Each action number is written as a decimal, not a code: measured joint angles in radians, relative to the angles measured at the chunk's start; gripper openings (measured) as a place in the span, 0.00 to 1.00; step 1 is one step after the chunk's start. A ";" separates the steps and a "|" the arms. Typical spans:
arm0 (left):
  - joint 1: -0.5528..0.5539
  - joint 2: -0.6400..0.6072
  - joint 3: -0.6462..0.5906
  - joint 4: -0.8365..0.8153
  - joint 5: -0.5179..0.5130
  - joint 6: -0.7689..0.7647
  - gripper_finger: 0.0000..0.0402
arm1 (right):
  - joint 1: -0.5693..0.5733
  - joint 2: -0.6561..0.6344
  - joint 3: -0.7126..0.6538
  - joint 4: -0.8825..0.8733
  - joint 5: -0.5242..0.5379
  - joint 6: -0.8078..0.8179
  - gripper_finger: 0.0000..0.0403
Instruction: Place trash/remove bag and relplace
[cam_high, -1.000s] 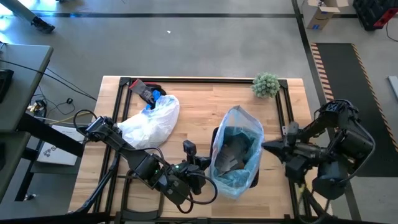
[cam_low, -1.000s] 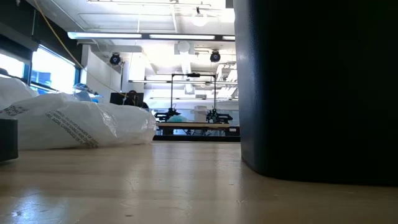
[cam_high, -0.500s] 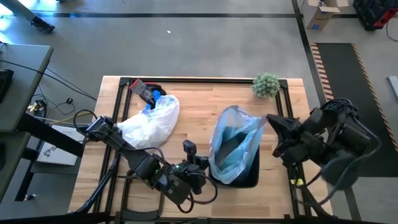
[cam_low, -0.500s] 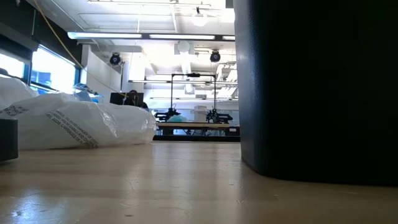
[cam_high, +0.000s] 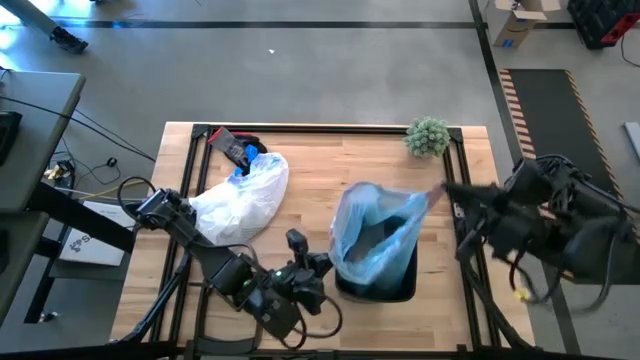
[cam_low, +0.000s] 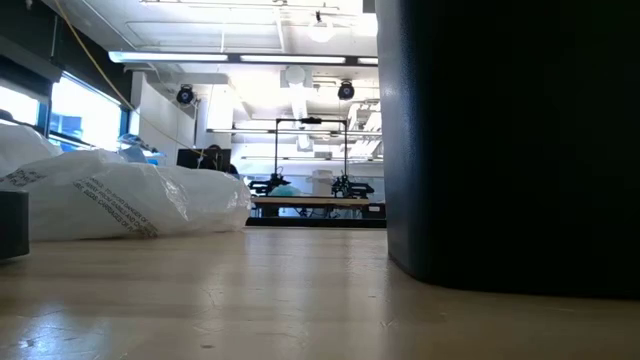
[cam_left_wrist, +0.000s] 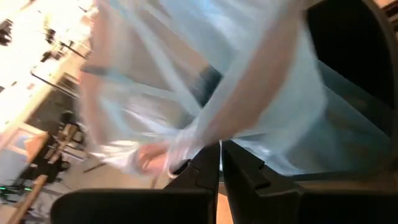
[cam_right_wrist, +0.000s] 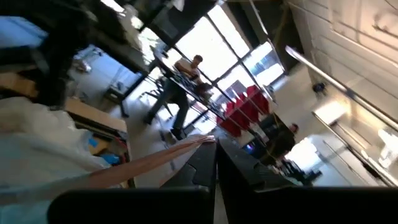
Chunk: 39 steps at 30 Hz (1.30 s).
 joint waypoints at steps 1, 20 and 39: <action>-0.009 0.000 0.001 0.004 -0.020 0.009 0.00 | 0.009 0.001 -0.011 -0.033 -0.017 0.038 0.00; -0.022 0.000 0.002 0.025 -0.068 0.043 0.00 | -0.127 0.002 0.043 0.867 -0.166 -0.599 0.00; -0.061 0.000 0.003 0.182 -0.243 -0.001 0.00 | -0.082 0.002 -0.053 -0.255 -0.208 0.574 0.00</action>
